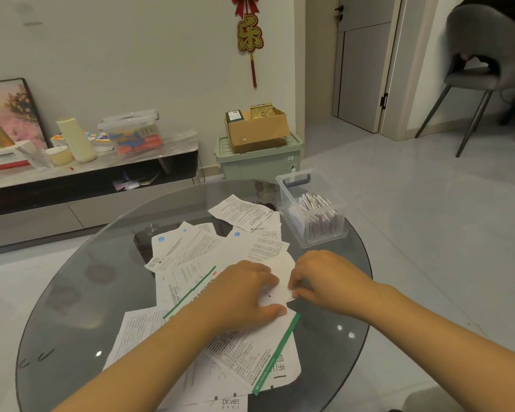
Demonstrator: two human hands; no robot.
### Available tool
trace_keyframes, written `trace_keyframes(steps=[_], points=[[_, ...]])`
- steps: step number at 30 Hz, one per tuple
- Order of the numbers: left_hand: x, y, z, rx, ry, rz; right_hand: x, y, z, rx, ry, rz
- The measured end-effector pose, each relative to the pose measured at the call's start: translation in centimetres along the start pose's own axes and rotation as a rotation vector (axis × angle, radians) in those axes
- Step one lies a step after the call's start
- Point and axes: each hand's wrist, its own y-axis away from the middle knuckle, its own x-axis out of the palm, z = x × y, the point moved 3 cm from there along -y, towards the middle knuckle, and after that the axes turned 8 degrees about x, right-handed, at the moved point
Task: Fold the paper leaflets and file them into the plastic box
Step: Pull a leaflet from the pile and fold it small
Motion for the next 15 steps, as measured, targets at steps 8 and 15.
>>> trace_keyframes(steps=[8, 15], points=[[0.04, -0.32, 0.26, 0.006, -0.011, -0.031, -0.06, -0.43, -0.2, 0.045, -0.154, 0.042], [0.3, -0.66, 0.67, 0.012, 0.08, -0.099, -0.61, -0.69, -0.34, 0.159, -0.447, 0.107]])
